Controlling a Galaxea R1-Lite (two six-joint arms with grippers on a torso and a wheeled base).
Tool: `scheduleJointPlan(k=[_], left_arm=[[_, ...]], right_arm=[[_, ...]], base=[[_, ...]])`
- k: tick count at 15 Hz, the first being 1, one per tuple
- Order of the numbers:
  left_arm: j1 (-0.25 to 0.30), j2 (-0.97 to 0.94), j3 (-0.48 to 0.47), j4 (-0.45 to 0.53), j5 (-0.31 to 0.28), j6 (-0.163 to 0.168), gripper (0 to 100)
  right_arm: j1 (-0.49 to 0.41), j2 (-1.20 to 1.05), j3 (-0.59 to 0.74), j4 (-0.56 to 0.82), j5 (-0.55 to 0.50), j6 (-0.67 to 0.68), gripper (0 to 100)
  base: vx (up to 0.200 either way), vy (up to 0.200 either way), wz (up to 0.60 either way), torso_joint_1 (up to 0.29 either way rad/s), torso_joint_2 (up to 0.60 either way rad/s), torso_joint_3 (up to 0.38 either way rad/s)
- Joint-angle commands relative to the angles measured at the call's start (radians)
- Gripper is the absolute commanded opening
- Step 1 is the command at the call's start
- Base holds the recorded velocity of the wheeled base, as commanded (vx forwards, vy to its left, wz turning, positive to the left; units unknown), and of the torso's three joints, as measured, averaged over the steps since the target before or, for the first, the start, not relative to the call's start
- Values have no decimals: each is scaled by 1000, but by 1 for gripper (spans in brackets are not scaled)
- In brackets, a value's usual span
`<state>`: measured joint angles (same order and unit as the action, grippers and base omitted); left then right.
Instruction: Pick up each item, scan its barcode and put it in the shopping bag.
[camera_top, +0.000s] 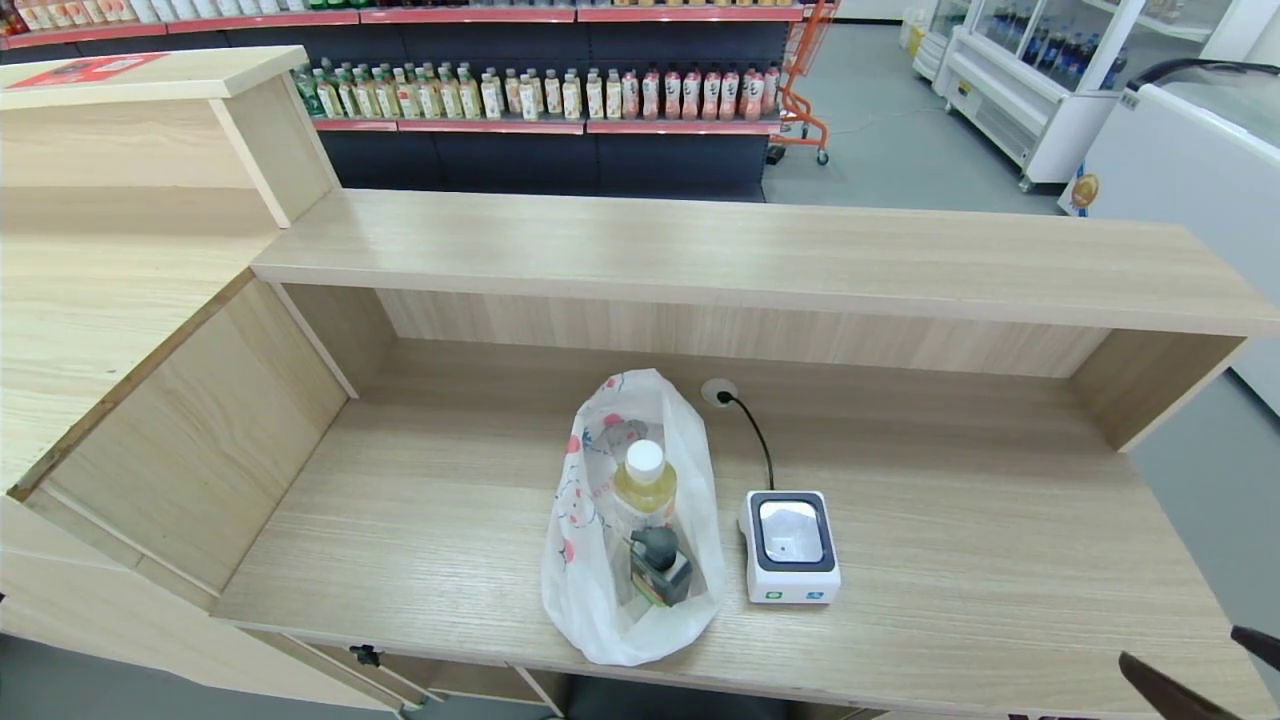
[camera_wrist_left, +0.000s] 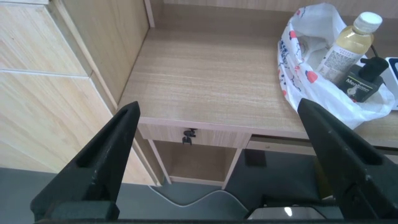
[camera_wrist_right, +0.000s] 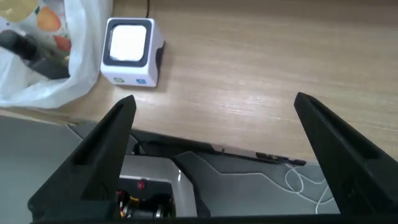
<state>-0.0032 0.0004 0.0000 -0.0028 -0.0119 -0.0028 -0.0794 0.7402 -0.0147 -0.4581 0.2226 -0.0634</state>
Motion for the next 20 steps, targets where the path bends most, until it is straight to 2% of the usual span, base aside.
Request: scheduleJointPlan(k=[1, 4, 8, 20], left_arm=[[0, 1, 0, 0, 0, 0, 100], [0, 1, 0, 0, 0, 0, 100], [0, 1, 0, 0, 0, 0, 100], [0, 1, 0, 0, 0, 0, 100]], right_arm=[[110, -421, 15, 280, -57, 1, 100], [102, -610, 15, 424, -65, -29, 100], [85, -737, 15, 443, -60, -62, 100], [82, -739, 15, 447, -65, -59, 100]], base=[[0, 0, 0, 0, 0, 0], [0, 0, 0, 0, 0, 0], [0, 0, 0, 0, 0, 0], [0, 0, 0, 0, 0, 0]])
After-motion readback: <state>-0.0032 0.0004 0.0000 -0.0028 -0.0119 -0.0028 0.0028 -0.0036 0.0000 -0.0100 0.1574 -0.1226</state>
